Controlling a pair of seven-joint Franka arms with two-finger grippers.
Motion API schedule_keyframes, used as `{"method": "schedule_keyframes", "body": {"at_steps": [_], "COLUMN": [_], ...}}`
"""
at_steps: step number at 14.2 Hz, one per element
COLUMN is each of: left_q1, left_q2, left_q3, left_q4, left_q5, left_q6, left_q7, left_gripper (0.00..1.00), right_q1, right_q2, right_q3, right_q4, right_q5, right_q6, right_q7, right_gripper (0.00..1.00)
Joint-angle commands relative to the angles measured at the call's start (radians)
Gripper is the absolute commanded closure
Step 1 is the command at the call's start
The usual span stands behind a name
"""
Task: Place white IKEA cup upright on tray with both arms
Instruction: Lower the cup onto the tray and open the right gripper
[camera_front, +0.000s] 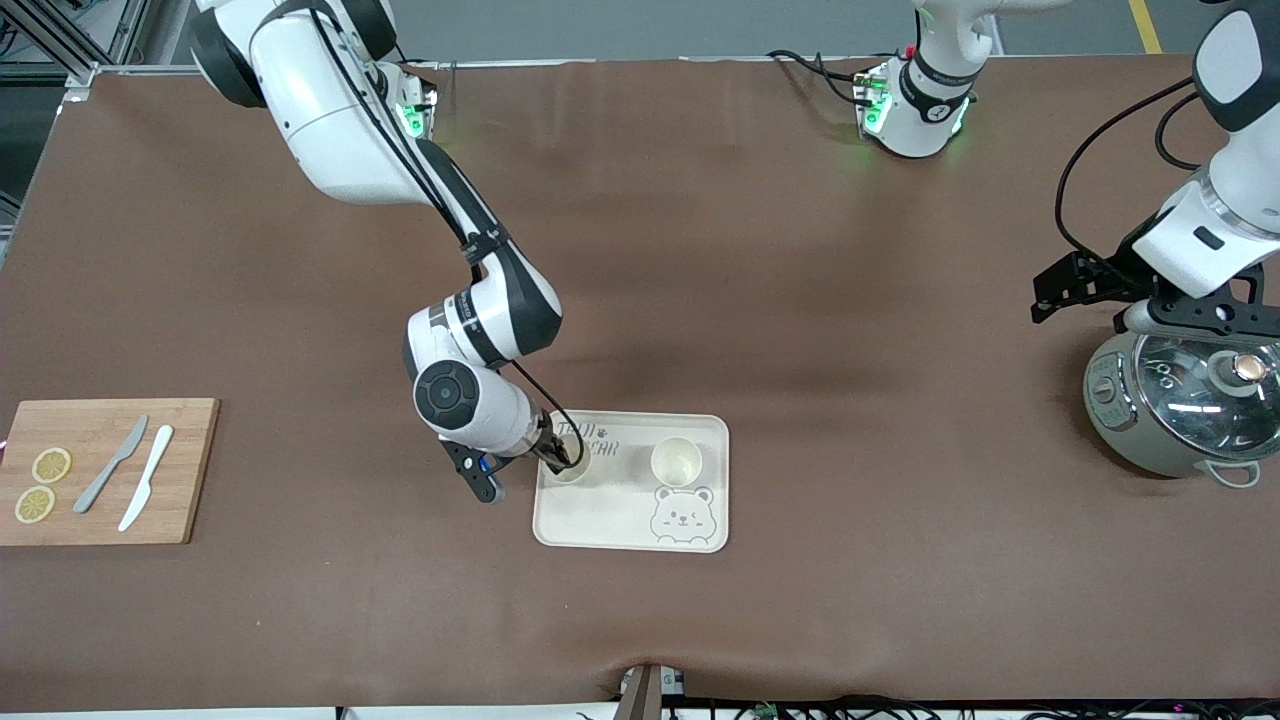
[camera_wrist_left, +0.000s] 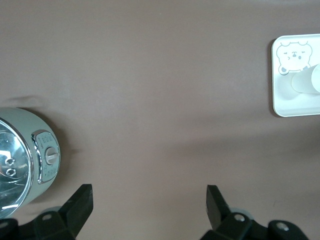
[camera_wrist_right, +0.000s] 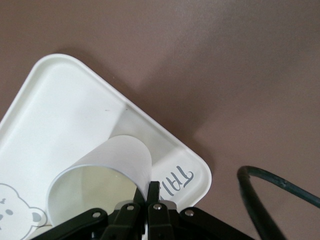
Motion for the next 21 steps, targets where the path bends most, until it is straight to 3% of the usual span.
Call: {"method": "schedule_keyframes", "body": {"at_steps": [1,4,5,6,7,9,21], "left_q1": [0.006,0.007,0.006,0.006,0.006,0.004,0.006], "left_q2": [-0.021,-0.023,-0.024,-0.024,-0.024,-0.021,-0.013], "left_q3": [-0.006,-0.015,-0.017,-0.017,-0.017,-0.018,-0.038], "left_q4": [-0.021,-0.024,-0.024,-0.024,-0.021,-0.012,-0.001], "left_q5": [-0.015,-0.015,-0.015,-0.015,-0.015,-0.013,0.029], "left_q6": [0.017,0.019,0.019,0.019,0.019,0.019,-0.014], "left_q7": [-0.008,-0.008,-0.008,-0.008,-0.013,-0.066,-0.087], "left_gripper": [0.0,0.0,0.0,0.0,0.0,0.0,0.0], "right_q1": [0.013,0.012,0.01,0.01,0.015,0.018,-0.022], "right_q2": [0.017,0.017,0.017,0.017,0.014,0.013,-0.11], "right_q3": [-0.01,-0.01,-0.01,-0.01,-0.011,-0.006,0.0], "right_q4": [0.031,0.029,0.029,0.029,0.029,0.029,0.123], "right_q5": [-0.007,-0.007,-0.006,-0.007,-0.025,-0.109,-0.111], "right_q6": [-0.004,-0.008,-0.01,-0.014,-0.014,-0.016,-0.354], "right_q7": [0.026,0.026,0.025,0.025,0.017,0.014,0.006], "right_gripper": [1.0,1.0,0.79,0.2,0.0,0.0,0.0]}}
